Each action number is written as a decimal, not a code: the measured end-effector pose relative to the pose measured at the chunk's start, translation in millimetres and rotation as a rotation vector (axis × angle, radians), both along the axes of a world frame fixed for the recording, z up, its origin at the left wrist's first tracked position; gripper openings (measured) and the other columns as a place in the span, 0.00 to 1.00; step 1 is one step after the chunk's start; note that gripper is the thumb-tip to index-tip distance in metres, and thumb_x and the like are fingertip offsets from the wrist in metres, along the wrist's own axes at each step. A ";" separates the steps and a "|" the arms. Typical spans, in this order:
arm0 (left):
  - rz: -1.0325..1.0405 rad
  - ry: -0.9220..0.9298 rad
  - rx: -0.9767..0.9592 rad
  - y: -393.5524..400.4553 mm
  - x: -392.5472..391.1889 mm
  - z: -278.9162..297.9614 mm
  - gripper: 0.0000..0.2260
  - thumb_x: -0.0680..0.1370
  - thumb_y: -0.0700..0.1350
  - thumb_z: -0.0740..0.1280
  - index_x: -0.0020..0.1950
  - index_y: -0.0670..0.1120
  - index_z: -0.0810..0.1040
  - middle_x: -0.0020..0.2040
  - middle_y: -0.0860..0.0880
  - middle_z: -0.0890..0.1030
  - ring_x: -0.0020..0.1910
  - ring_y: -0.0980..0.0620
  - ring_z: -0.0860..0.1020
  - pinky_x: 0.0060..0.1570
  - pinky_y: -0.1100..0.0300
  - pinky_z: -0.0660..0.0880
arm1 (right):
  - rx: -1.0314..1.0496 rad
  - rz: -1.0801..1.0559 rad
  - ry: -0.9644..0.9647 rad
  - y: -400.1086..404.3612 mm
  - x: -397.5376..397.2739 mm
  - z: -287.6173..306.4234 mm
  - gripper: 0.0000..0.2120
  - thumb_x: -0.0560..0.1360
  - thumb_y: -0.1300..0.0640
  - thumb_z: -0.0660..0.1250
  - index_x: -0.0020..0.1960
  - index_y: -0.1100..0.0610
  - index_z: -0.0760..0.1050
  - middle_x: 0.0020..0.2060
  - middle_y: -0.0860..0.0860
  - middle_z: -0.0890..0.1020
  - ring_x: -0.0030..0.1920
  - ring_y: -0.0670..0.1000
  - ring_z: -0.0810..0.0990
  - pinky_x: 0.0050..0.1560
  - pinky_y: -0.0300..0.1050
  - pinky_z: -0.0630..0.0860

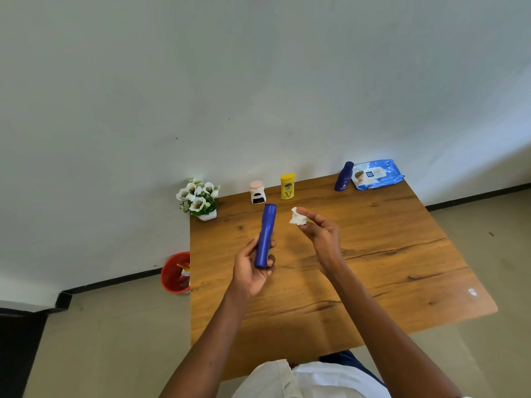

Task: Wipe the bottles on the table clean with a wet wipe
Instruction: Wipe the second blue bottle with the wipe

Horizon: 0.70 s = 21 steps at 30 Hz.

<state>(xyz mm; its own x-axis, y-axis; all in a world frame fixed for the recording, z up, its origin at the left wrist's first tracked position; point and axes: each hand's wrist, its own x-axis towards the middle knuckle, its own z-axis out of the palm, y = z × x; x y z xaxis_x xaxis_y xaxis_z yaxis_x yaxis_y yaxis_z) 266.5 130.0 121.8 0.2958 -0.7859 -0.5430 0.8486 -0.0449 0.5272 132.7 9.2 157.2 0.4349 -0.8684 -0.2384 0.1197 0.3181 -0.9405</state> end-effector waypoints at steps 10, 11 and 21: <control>-0.095 0.228 -0.282 10.4 8.8 -19.5 0.26 0.79 0.62 0.64 0.65 0.43 0.77 0.39 0.47 0.75 0.22 0.56 0.68 0.24 0.63 0.59 | -0.237 0.042 0.248 5.5 17.6 8.0 0.12 0.80 0.57 0.67 0.61 0.45 0.80 0.48 0.42 0.85 0.50 0.45 0.84 0.51 0.44 0.82; -0.094 0.233 -0.290 10.4 9.3 -19.9 0.25 0.78 0.61 0.67 0.65 0.42 0.77 0.39 0.46 0.76 0.22 0.56 0.68 0.24 0.63 0.59 | -0.315 0.058 0.309 7.3 18.9 10.3 0.13 0.80 0.56 0.67 0.63 0.45 0.79 0.50 0.41 0.84 0.50 0.41 0.82 0.48 0.39 0.81; -0.014 0.120 -0.201 1.4 0.6 -12.0 0.21 0.82 0.57 0.59 0.62 0.41 0.77 0.39 0.45 0.76 0.23 0.55 0.68 0.26 0.61 0.56 | -0.877 0.128 0.471 22.3 40.5 8.7 0.13 0.81 0.59 0.65 0.64 0.59 0.77 0.61 0.53 0.77 0.53 0.48 0.80 0.47 0.42 0.80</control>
